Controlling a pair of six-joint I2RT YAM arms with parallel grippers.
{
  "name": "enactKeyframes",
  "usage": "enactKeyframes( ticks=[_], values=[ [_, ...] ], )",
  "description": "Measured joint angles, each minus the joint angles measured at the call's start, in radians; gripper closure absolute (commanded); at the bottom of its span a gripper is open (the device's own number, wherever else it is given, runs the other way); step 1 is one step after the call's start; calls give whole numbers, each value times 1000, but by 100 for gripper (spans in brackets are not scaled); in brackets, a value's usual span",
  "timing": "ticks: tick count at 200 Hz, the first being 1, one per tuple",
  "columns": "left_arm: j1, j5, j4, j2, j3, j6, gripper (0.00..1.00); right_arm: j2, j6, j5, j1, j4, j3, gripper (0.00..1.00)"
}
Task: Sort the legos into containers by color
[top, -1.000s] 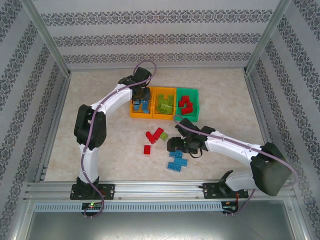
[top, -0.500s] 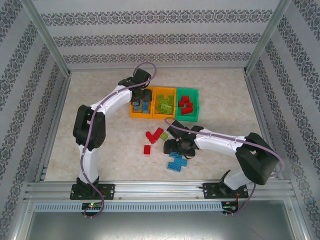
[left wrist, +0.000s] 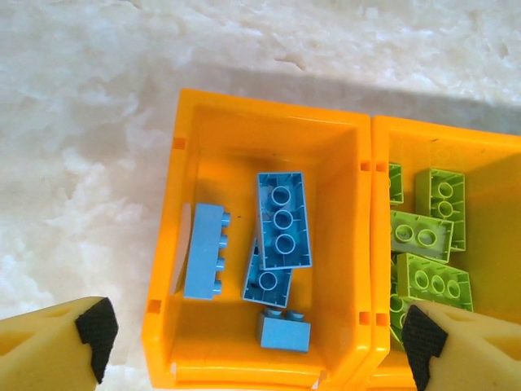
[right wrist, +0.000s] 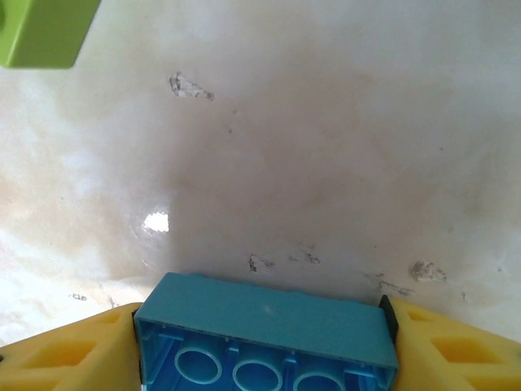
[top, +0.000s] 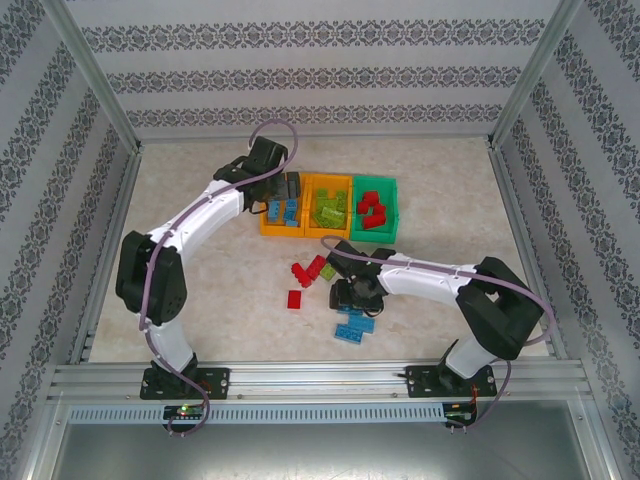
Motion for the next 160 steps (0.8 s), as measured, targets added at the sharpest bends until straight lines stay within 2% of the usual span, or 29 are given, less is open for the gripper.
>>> enactKeyframes(
  ticks=[23,70,104,160],
  values=[
    [0,-24,14,-37,-45,-4,1,-2,-20,24,0,-19,28,45],
    [3,-66,23,-138,-153,-16,0,-62,-101,40,-18,-23,124,44],
    [17,-100,27,-216,-229,-31,0,-69,-157,6,-91,35,216,44],
    [27,-128,28,-340,-395,-79,0,105,-237,-84,-206,190,454,44]
  ],
)
